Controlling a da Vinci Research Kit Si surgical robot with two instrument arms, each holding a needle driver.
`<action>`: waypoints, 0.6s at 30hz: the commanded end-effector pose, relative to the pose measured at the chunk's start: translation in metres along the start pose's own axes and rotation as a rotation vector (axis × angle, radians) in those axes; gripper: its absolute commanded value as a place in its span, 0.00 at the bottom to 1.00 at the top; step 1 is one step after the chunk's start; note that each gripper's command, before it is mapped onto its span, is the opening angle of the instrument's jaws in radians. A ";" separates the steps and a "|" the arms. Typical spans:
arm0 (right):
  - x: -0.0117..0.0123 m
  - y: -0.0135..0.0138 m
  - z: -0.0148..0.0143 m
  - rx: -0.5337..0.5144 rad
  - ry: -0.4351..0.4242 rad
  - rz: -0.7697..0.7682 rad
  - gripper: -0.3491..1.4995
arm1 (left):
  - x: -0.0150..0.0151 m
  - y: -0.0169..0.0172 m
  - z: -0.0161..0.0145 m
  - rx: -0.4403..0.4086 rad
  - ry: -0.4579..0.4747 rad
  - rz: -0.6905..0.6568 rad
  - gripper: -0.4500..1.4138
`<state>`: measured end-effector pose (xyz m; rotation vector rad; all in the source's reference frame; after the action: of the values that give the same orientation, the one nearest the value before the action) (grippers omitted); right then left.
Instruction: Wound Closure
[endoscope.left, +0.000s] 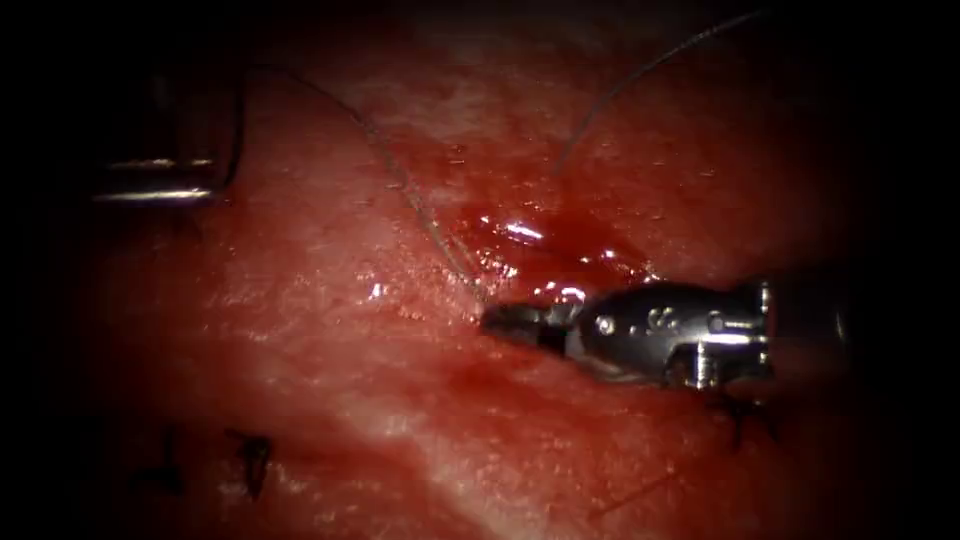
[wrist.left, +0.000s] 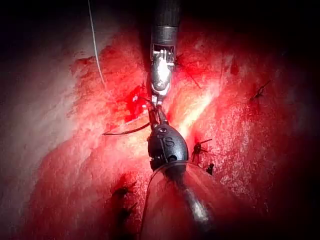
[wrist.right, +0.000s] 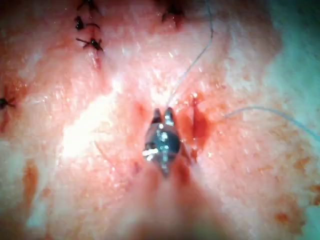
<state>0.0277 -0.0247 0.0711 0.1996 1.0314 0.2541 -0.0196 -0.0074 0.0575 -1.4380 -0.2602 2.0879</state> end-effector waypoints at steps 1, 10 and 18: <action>-0.0001 -0.0008 0.0005 0.009 -0.005 0.007 0.00 | -0.0006 0.0005 0.0005 -0.004 0.000 -0.003 0.00; 0.0055 -0.0037 -0.0022 0.043 -0.025 0.096 0.00 | -0.0014 -0.0001 0.0011 0.000 0.006 0.026 0.00; 0.0118 -0.0067 -0.0040 0.063 0.012 0.116 0.00 | -0.0027 -0.0002 0.0014 0.002 0.008 0.042 0.00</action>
<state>0.0299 -0.0264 0.0574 0.3116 1.0403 0.3310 -0.0197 -0.0078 0.0598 -1.4646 -0.2199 2.1192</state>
